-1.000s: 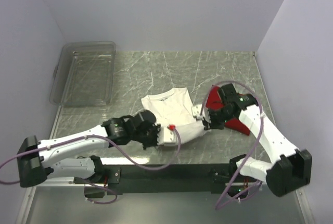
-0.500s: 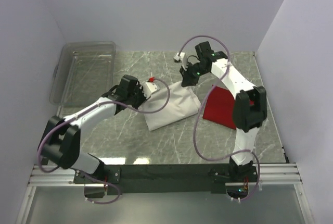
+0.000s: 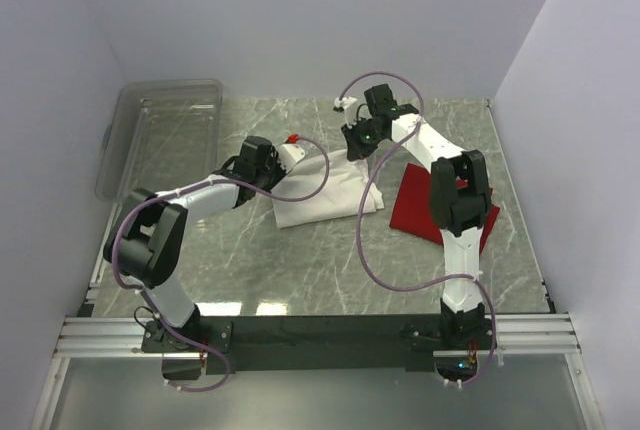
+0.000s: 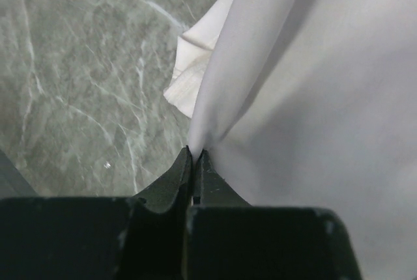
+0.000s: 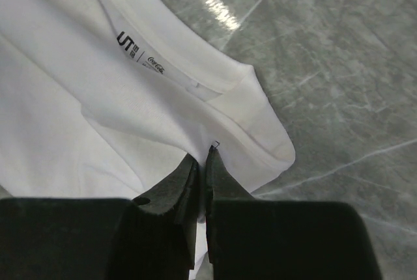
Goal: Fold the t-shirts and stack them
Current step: Fold the tshirt
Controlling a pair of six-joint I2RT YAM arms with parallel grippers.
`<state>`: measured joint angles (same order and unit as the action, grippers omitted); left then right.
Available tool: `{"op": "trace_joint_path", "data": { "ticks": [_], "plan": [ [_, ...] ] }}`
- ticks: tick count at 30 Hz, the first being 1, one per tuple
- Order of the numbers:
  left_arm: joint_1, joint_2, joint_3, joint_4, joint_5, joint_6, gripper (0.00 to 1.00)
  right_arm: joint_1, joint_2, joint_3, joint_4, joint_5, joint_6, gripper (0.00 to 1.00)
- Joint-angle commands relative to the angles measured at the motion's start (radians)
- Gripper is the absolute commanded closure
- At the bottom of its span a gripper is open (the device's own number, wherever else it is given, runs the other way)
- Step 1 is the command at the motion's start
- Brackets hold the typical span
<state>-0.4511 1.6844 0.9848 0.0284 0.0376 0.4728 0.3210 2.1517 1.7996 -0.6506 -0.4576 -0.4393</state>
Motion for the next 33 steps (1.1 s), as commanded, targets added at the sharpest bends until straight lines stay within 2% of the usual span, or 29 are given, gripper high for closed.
{"op": "trace_joint_path", "data": {
  "ticks": [1,5,12,14,19,25,33],
  "plan": [
    [0.008,0.003,0.023,0.132,-0.030,-0.020,0.99,-0.005,-0.010,0.015,0.121,0.108,0.066,1.00],
    [0.009,0.015,0.015,0.225,-0.035,-0.019,0.99,-0.005,-0.035,-0.038,0.181,0.152,0.092,1.00],
    [0.009,0.173,0.152,0.209,-0.034,-0.046,0.99,-0.002,0.005,-0.003,0.198,0.232,0.166,1.00],
    [0.009,0.211,0.172,0.215,-0.076,-0.059,0.99,0.000,0.011,0.004,0.200,0.246,0.174,1.00],
    [0.009,0.251,0.235,0.232,-0.100,-0.082,0.99,0.001,-0.015,-0.014,0.198,0.222,0.159,1.00],
    [0.011,0.150,0.129,0.336,-0.082,-0.065,0.99,-0.003,-0.123,-0.065,0.144,0.074,0.042,1.00],
    [0.011,-0.144,-0.133,0.415,-0.045,0.013,0.99,-0.002,-0.288,-0.147,0.068,-0.088,0.002,1.00]
  ]
}}
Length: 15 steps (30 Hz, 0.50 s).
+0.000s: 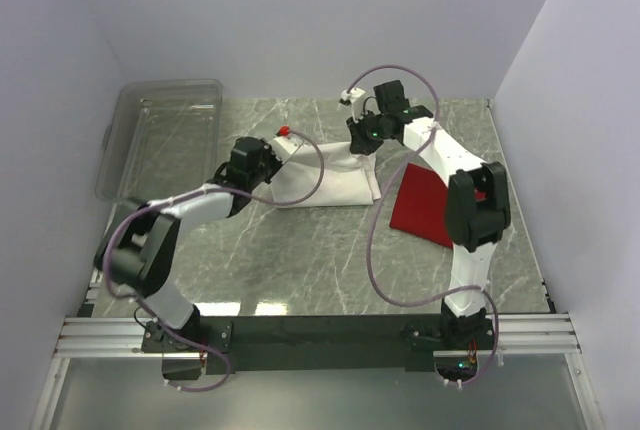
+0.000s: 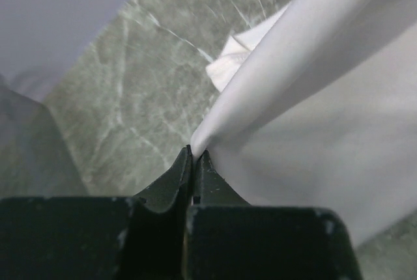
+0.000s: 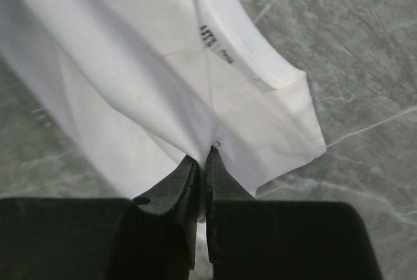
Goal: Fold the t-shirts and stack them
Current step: Fold the tshirt
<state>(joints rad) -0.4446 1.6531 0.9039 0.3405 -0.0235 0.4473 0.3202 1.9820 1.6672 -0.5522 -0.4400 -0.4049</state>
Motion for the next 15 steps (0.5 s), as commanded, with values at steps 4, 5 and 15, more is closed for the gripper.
{"op": "trace_joint_path", "data": {
  "ticks": [4,5,15],
  "plan": [
    [0.006,-0.267,-0.146,0.111,0.057,0.057,0.99,0.005,-0.205,-0.099,-0.045,-0.155,-0.038,1.00],
    [0.004,-0.289,-0.169,0.101,0.071,0.060,0.99,0.005,-0.221,-0.131,-0.046,-0.163,-0.038,1.00],
    [0.003,-0.456,-0.250,0.006,0.217,0.088,0.99,0.011,-0.403,-0.288,-0.138,-0.278,-0.118,1.00]
  ]
}}
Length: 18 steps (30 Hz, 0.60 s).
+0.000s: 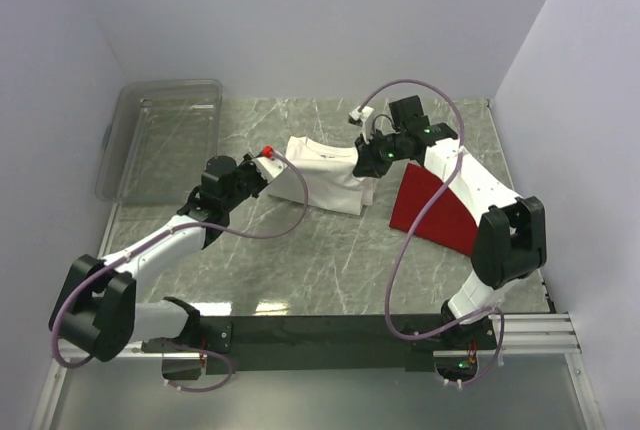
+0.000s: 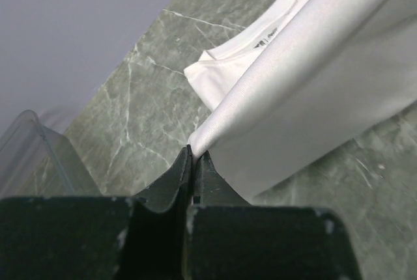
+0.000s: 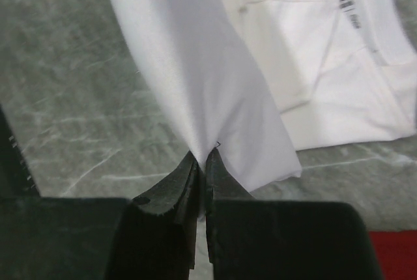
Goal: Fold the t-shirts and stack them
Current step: Fold the tshirt
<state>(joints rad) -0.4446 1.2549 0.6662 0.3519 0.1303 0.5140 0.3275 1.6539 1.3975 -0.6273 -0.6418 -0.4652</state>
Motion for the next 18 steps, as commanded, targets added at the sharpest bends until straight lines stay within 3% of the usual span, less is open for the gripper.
{"op": "trace_joint_path", "data": {
  "ticks": [1,5,18],
  "plan": [
    [0.003,-0.087,-0.017,-0.022,0.069,0.020,0.99,0.007,-0.083,-0.028,-0.086,-0.132,-0.078,1.00],
    [0.003,-0.153,-0.024,-0.071,0.107,0.029,0.99,0.040,-0.120,-0.080,-0.156,-0.238,-0.128,1.00],
    [-0.003,-0.305,-0.054,-0.315,0.265,0.052,0.99,0.140,-0.157,-0.213,-0.255,-0.360,-0.190,1.00]
  ]
}}
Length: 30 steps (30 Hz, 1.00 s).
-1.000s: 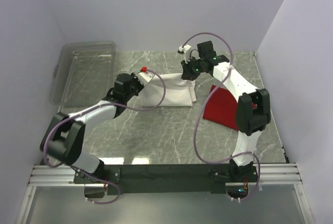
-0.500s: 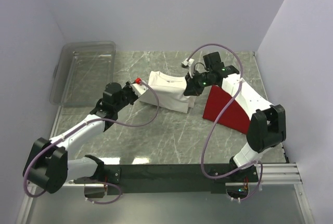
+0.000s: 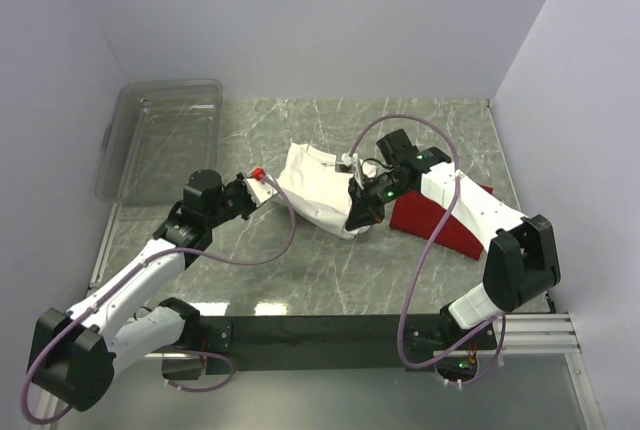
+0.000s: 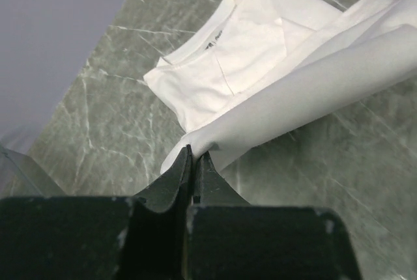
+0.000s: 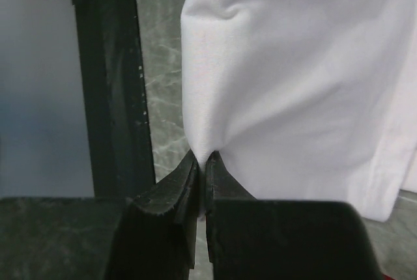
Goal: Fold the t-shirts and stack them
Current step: Fold the tshirt
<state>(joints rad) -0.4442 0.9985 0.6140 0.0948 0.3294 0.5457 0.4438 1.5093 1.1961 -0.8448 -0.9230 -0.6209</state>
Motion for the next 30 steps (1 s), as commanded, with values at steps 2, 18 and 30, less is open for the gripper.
{"op": "trace_joint_path", "data": {
  "ticks": [2,18,30],
  "plan": [
    [-0.007,-0.084,-0.003,-0.092,0.089,0.031,0.99,0.030,0.002,-0.010,-0.065,-0.105,-0.052,1.00],
    [-0.011,0.369,0.274,0.034,0.067,0.071,0.99,-0.134,0.028,0.025,0.190,0.113,0.205,1.00],
    [-0.005,0.863,0.567,0.232,-0.207,-0.033,0.99,-0.183,0.322,0.252,0.286,0.341,0.337,1.00]
  ]
}}
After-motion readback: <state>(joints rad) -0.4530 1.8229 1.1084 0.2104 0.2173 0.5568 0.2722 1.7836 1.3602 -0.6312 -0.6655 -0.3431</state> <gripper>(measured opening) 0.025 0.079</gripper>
